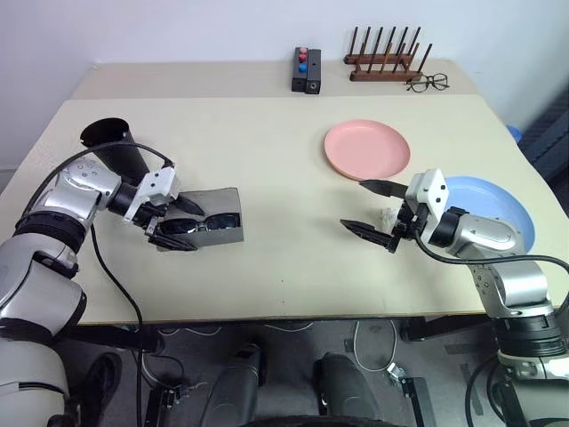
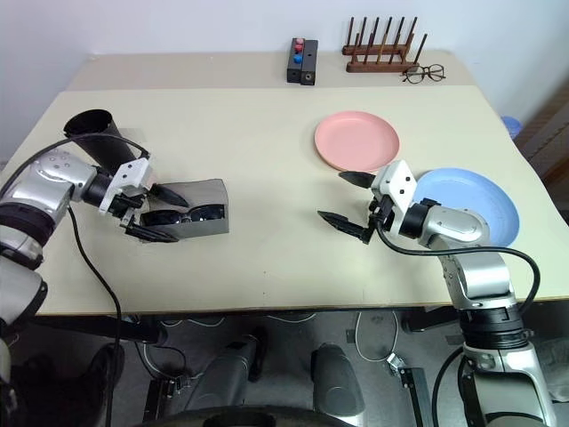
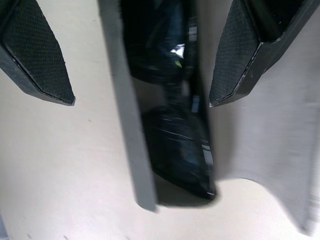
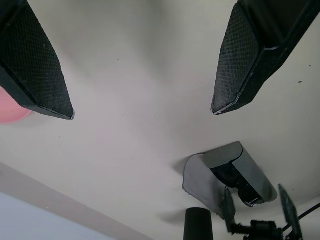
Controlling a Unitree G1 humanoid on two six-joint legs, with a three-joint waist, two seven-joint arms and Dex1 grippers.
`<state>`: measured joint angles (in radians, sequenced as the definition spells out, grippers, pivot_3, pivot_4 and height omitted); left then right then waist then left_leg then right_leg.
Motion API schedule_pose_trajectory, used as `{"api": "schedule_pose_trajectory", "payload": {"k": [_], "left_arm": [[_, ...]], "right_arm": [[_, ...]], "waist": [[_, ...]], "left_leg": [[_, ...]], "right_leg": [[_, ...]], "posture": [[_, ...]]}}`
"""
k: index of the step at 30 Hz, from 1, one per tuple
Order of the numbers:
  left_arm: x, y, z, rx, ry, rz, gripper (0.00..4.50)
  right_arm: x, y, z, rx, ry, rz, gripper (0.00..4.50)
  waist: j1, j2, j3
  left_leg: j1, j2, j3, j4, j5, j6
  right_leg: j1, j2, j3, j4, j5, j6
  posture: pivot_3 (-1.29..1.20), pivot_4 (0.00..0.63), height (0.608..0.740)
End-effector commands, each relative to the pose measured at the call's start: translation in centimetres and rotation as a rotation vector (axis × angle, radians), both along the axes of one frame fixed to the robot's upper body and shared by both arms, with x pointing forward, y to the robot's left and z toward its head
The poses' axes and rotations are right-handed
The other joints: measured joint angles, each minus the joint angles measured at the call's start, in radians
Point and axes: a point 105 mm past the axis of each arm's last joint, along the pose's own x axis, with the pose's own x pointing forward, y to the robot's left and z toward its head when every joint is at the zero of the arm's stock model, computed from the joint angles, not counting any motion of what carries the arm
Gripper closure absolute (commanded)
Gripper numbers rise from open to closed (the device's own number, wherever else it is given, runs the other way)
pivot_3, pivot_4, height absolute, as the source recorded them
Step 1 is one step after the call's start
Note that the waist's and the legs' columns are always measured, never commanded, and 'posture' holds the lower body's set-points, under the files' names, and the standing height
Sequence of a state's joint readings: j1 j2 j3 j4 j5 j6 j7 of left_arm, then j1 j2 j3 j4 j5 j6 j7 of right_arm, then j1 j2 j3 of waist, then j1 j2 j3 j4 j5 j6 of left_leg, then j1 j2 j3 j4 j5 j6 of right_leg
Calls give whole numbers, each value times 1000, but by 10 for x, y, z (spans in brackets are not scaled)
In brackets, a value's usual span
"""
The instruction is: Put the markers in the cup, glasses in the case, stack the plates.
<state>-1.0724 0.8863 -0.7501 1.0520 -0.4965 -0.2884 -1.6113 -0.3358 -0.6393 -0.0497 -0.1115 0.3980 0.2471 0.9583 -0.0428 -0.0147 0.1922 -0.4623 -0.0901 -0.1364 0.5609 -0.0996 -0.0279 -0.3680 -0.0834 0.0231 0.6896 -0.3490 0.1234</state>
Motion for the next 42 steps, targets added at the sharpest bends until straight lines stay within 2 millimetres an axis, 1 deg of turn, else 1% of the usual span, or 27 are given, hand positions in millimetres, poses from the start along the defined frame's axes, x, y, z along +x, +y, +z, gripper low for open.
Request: {"api": "schedule_pose_trajectory", "payload": {"k": [1,6,9,11,13,15,17,18,21,23,25,27,30,35,38,42], "left_arm": [[6,1,19,-32,-52,19,79],[11,-4,38,-106,-51,56,79],[12,-5,48,-117,-72,57,79],[16,-6,57,-144,-81,84,79],[23,-8,70,-207,-99,120,79],[27,-10,77,-254,-96,150,79],[33,-10,83,-289,-129,183,603],[40,-10,88,-304,-178,229,891],[54,-8,96,-332,-263,327,2418],[61,-2,94,-303,-309,400,3448],[67,5,87,-257,-353,465,4455],[72,13,76,-195,-376,517,4455],[73,20,59,-95,-388,540,4455],[66,19,27,3,-329,489,4455],[66,21,15,43,-306,496,4455],[55,19,13,52,-202,429,4455]], "right_arm": [[0,3,12,14,-53,14,0],[1,4,11,14,-51,16,0],[1,4,11,13,-52,18,0],[2,4,11,13,-52,18,0],[2,4,11,13,-51,19,0],[2,4,11,13,-52,19,0],[2,4,11,12,-53,18,0],[2,4,11,12,-54,18,0],[3,3,11,10,-56,18,0],[3,3,11,8,-57,19,0],[4,4,12,7,-59,20,0],[4,4,12,4,-60,22,0],[4,5,12,2,-60,25,0],[4,5,13,-2,-64,27,0],[4,5,13,-2,-66,27,0],[3,4,14,-5,-68,24,0]], "waist": [[-1,0,0],[-1,0,0],[0,0,0],[-1,0,0],[0,0,0],[0,0,0],[-1,0,0],[-1,0,0],[-3,0,0],[-3,0,0],[-2,0,0],[-2,0,0],[-2,0,0],[0,0,0],[1,0,0],[-1,0,0]], "left_leg": [[0,0,0,0,0,0],[0,0,0,0,0,0],[0,0,0,0,0,0],[0,0,0,0,0,0],[0,0,0,0,0,0],[0,0,0,0,0,0],[0,0,0,0,0,0],[0,0,0,0,0,0],[0,0,0,0,0,0],[0,0,0,0,0,0],[0,0,0,0,0,0],[0,0,0,0,0,0],[0,0,1,0,0,0],[0,0,1,0,0,0],[0,0,1,1,0,0],[0,0,1,0,0,0]], "right_leg": [[0,0,0,0,0,0],[0,0,0,0,0,0],[0,0,0,0,0,0],[0,0,0,0,0,0],[0,0,0,0,0,0],[0,1,-1,0,0,0],[0,0,-1,0,0,0],[0,0,-1,0,0,0],[0,1,-1,1,0,0],[0,1,-1,1,0,0],[0,1,-1,1,0,0],[0,1,-1,1,0,0],[0,1,-1,1,0,1],[0,1,-1,1,0,1],[0,1,-1,1,0,0],[0,1,-1,1,0,1]], "posture": [[0,150,740],[0,150,740],[0,150,740],[0,150,740],[0,150,740],[0,150,740],[0,150,740],[0,150,740],[0,150,740],[0,150,740],[0,150,740],[0,150,740],[0,150,740],[0,150,740],[0,150,740],[0,150,740]]}}
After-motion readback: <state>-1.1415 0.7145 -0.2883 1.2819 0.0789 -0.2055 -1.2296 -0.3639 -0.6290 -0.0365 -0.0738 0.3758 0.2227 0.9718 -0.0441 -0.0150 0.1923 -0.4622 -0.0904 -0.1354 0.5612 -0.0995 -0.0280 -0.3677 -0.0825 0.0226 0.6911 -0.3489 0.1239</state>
